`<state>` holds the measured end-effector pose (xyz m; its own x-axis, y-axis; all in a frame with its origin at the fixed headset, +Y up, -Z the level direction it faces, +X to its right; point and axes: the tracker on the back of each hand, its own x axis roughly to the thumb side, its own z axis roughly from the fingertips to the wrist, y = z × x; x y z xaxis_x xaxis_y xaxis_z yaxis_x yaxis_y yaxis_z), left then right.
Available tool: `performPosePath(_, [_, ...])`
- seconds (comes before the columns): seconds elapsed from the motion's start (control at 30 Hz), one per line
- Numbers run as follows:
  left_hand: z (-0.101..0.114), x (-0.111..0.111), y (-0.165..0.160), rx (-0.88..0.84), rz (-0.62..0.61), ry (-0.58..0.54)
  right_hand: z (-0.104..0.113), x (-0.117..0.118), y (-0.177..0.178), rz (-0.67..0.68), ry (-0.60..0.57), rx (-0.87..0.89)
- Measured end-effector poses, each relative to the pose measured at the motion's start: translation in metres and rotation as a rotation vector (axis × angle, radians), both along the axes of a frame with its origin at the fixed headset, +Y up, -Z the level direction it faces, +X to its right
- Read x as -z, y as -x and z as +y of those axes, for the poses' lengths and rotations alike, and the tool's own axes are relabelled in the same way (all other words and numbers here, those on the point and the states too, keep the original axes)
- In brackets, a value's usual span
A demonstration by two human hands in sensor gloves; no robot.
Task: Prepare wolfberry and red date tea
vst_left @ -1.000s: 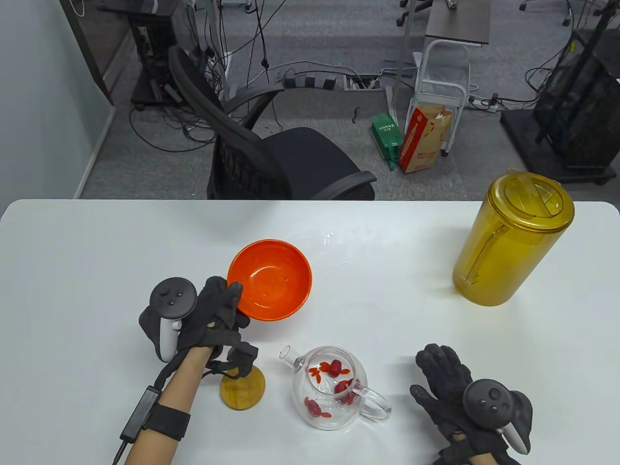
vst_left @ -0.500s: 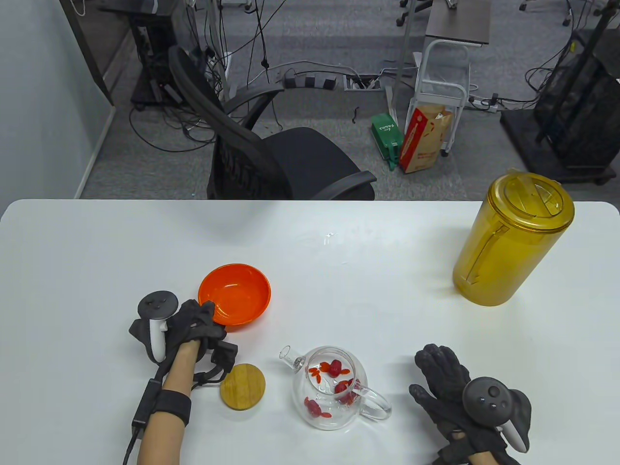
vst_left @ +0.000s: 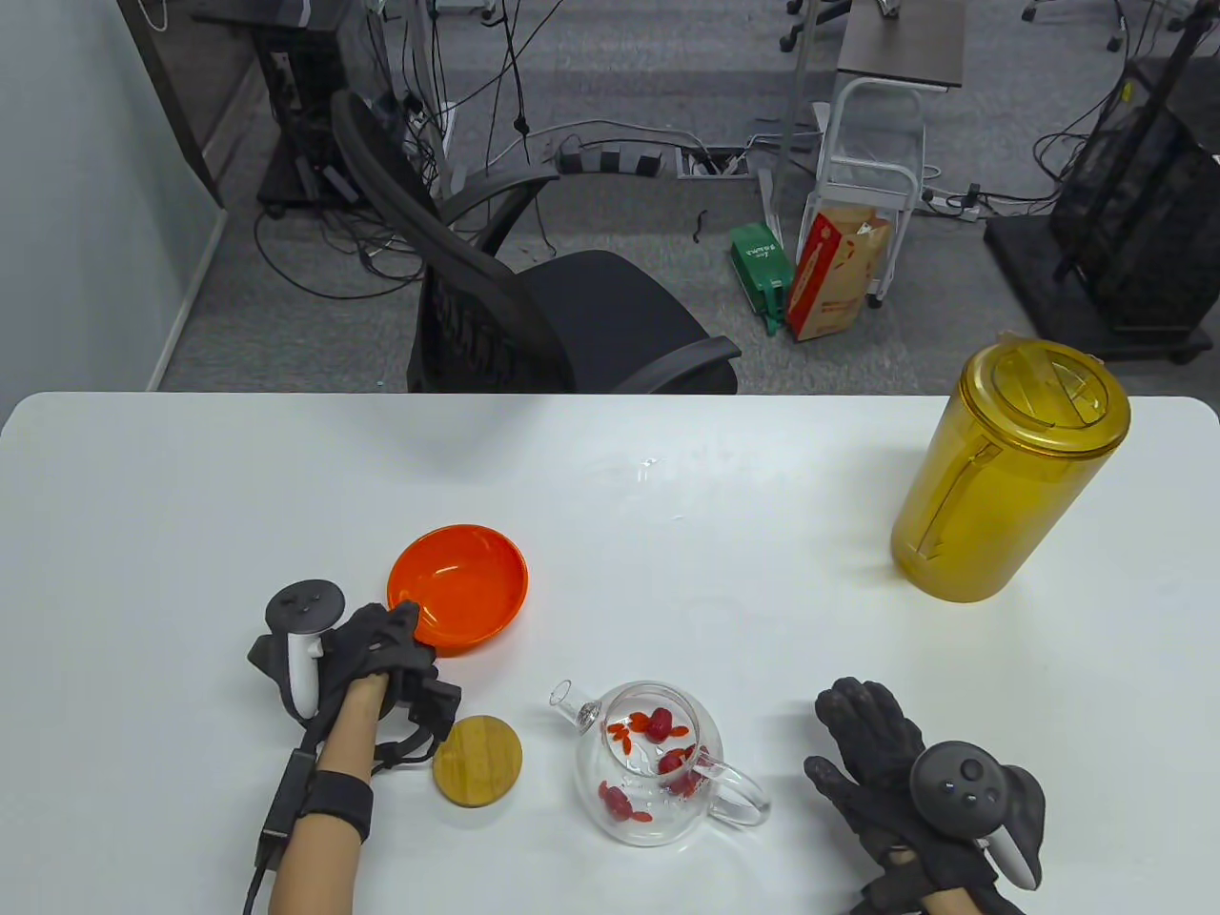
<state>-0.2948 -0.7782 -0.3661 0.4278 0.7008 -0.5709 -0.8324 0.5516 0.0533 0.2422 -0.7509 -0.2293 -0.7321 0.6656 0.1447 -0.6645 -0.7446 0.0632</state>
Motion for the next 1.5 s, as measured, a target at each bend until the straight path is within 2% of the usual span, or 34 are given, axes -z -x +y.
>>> performPosePath(0.07, [0.012, -0.006, -0.001, 0.12, -0.103, 0.002, 0.0, 0.0, -0.001, -0.008, -0.005, 0.001])
performPosePath(0.17, [0.034, -0.019, -0.009, 0.326, -0.237, -0.076, 0.001, -0.001, -0.003, -0.022, -0.011, 0.009])
performPosePath(0.27, [0.058, -0.046, -0.029, 0.47, -0.408, -0.266, 0.002, -0.001, -0.004, -0.032, -0.021, 0.018])
performPosePath(0.37, [0.072, -0.077, -0.052, 0.487, -0.527, -0.45, 0.001, -0.001, -0.004, -0.028, -0.022, 0.015])
performPosePath(0.43, [0.074, -0.093, -0.065, 0.455, -0.606, -0.498, 0.001, -0.002, -0.002, -0.025, -0.039, 0.014])
performPosePath(0.53, [0.066, -0.111, -0.08, 0.402, -0.732, -0.492, 0.002, -0.004, -0.002, -0.027, -0.052, -0.001])
performPosePath(0.63, [0.043, -0.129, -0.092, 0.394, -0.835, -0.505, 0.002, -0.004, -0.002, -0.038, -0.054, 0.0])
performPosePath(0.7, [0.028, -0.135, -0.095, 0.421, -0.851, -0.515, 0.001, -0.005, -0.003, -0.061, -0.057, 0.012])
performPosePath(0.8, [0.02, -0.135, -0.099, 0.463, -0.898, -0.473, 0.001, -0.004, -0.004, -0.09, -0.078, 0.046])
performPosePath(0.93, [0.024, -0.133, -0.099, 0.419, -0.905, -0.476, 0.014, 0.007, -0.007, -0.205, -0.168, 0.036])
performPosePath(1.17, [0.026, -0.133, -0.099, 0.364, -0.936, -0.465, 0.054, 0.065, -0.017, -0.547, -0.214, 0.028])
performPosePath(1.33, [0.027, -0.13, -0.096, 0.363, -0.925, -0.454, 0.066, 0.104, -0.018, -0.725, -0.163, -0.039])
performPosePath(1.5, [0.029, -0.131, -0.096, 0.347, -0.93, -0.469, 0.073, 0.134, -0.014, -0.881, -0.131, 0.03])
